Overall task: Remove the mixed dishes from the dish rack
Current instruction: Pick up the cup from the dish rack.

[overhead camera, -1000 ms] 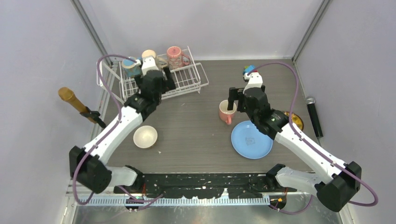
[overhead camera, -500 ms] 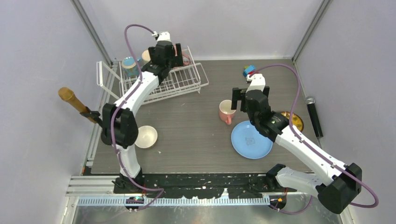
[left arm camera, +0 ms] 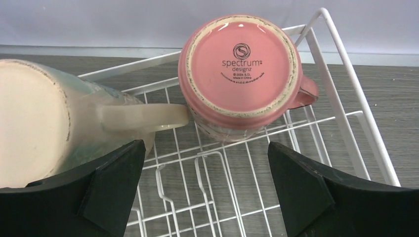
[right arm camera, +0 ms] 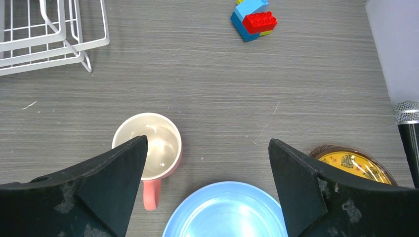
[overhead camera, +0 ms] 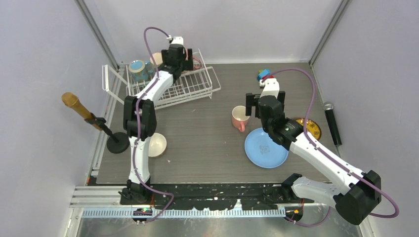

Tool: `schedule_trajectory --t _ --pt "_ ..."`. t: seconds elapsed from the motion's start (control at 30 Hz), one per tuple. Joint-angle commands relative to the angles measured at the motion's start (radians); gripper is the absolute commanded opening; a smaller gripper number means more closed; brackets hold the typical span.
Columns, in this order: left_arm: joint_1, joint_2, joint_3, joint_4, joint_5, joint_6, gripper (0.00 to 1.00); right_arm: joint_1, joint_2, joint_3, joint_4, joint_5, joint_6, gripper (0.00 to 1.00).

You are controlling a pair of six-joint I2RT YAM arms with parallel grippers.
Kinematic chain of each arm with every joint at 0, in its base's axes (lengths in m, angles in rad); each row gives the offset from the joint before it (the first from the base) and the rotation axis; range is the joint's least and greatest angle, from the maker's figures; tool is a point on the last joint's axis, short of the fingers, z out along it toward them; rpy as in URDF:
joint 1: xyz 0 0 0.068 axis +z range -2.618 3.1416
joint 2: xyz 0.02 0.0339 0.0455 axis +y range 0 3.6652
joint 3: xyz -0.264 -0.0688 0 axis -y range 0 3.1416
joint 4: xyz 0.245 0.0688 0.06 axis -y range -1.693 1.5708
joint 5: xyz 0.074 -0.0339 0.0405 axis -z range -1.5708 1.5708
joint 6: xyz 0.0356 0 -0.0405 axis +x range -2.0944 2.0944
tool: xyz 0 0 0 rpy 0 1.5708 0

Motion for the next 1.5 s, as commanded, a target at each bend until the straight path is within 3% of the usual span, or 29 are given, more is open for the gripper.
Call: schedule_trajectory --t 0.0,0.23,0.63,1.47 --pt "0.025 0.004 0.022 0.136 0.102 0.031 1.00 -0.001 0.015 -0.004 0.064 0.044 -0.028 1.00" --pt "0.037 0.019 -0.005 0.219 0.205 0.103 1.00 -0.001 0.019 -0.016 0.091 0.048 -0.048 1.00" --pt "0.038 0.129 0.122 0.181 0.197 0.110 1.00 -0.001 0.032 -0.017 0.104 0.046 -0.061 1.00" --pt "0.044 0.205 0.079 0.450 0.195 0.065 1.00 -0.001 -0.056 -0.090 0.203 0.087 -0.083 0.99"
